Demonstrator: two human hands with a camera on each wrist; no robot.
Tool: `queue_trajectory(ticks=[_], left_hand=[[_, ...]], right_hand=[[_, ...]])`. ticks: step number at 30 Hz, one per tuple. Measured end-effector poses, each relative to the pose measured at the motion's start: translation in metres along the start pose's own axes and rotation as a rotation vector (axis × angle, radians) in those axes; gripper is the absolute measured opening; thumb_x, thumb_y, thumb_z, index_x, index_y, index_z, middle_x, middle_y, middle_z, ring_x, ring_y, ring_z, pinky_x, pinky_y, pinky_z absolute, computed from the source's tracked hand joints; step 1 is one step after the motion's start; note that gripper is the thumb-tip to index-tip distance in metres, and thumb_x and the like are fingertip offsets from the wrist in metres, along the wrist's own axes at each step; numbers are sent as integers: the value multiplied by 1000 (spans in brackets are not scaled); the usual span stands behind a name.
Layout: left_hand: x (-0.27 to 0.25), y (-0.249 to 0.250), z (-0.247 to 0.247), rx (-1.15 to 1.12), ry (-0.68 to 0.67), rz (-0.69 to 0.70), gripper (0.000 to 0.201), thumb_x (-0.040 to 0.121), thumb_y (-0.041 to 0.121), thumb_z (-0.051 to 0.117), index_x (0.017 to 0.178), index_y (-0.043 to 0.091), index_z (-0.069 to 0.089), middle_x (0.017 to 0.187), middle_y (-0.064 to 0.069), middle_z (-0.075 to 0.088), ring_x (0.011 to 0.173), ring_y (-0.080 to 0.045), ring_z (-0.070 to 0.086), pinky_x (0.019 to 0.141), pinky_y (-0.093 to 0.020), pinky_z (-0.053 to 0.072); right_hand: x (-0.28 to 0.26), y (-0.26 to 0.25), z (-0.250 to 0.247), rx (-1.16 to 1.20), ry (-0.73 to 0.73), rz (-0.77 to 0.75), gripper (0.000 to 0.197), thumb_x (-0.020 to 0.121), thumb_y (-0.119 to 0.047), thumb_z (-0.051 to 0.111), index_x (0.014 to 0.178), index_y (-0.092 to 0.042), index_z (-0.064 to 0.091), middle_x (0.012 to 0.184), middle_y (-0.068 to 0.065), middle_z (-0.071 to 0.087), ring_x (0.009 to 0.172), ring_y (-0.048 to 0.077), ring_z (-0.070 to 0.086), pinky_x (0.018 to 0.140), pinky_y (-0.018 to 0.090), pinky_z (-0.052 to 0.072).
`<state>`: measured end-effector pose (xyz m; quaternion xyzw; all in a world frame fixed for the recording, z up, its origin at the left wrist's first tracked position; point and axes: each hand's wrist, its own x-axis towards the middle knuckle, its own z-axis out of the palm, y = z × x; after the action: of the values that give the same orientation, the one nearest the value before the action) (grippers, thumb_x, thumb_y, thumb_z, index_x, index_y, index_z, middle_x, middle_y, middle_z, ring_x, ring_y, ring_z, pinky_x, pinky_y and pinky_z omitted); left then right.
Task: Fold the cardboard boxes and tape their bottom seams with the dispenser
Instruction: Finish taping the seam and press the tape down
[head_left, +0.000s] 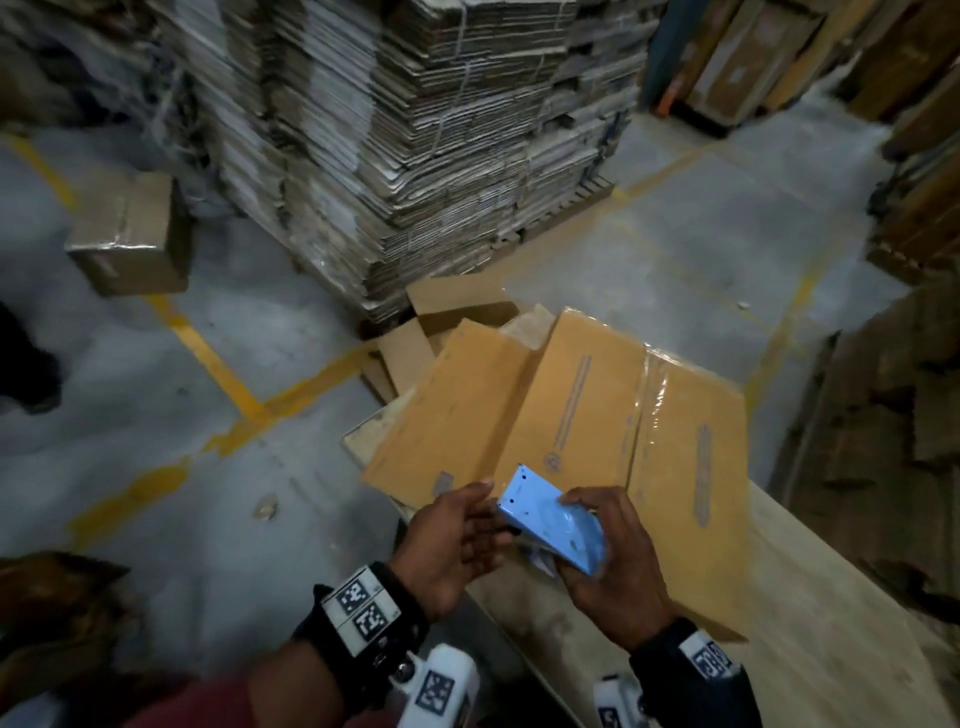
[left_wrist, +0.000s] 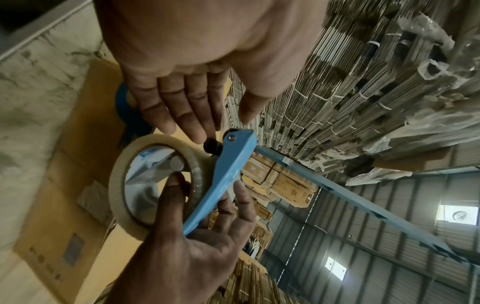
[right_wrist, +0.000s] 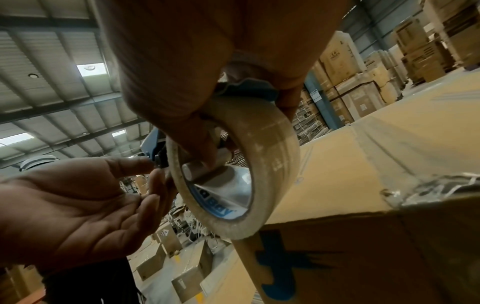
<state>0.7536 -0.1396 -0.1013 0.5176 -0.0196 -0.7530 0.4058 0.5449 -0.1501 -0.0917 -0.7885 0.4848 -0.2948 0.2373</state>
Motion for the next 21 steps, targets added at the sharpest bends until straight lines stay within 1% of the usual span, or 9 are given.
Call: queue_trajectory(ticks=[2,4,7,9,11,13,15,17,21], left_hand=[[3,3,-6,25,2,22,25,97,22,65,113,4,74,81,-8,72,63,-16,65,65,-31,52],[5,8,-10,87,11,39,23,96,10,64,112,-2,75,81,-11,72,60,-16,62,61,-29,54],[6,17,-13,186,35,127,15,94,5,66,100,-2,78,83,-17,75,59,-20,65,57,-28,56],[9,21,-13,253,108,215,12,94,3,67,90,-2,77,79,-19,75,57,-22,67,55,-28,56],[12,25,-10,289,174,275,12,94,1,66,91,-6,75,75,-19,74,56,-23,67,58,-30,57],[12,28,-7,305,206,306,11,92,-2,66,92,-10,75,74,-20,73,59,-25,67,65,-35,58],[11,31,-5,306,201,314,8,89,-6,69,87,-11,75,73,-21,72,64,-26,68,68,-36,60],[8,31,-4,270,202,294,11,88,-9,70,78,-8,74,69,-20,72,60,-25,69,63,-33,62],[11,18,-6,208,251,214,6,88,-9,72,82,-11,72,68,-17,68,53,-21,61,57,-28,58]], right_hand=[[5,-1,5,-11,-5,-31,64,65,-3,84,118,-28,57,117,-8,55,112,9,59,86,22,50],[8,0,7,-17,-10,-52,69,65,0,85,120,-30,57,118,-8,55,113,10,59,85,24,50],[11,2,6,-75,-99,0,78,72,-18,87,139,-33,49,121,-8,52,108,10,59,81,32,53],[17,2,7,-265,-267,69,96,81,-40,79,159,-33,23,121,-6,48,99,16,57,75,38,54],[21,-1,8,-470,-428,70,104,87,-52,67,163,-27,1,124,1,53,101,25,58,76,39,52],[25,-3,4,-523,-471,56,102,85,-56,64,163,-23,7,126,5,61,107,28,61,81,38,51],[30,-9,-7,-419,-422,68,88,81,-59,67,157,-32,31,128,-3,66,111,23,65,87,38,53],[32,-14,-18,-369,-383,70,75,77,-65,71,143,-40,45,123,-13,67,109,16,66,86,36,54],[27,-20,-33,-479,-520,186,80,71,-79,67,139,-47,41,125,-21,64,112,12,63,81,32,51]])
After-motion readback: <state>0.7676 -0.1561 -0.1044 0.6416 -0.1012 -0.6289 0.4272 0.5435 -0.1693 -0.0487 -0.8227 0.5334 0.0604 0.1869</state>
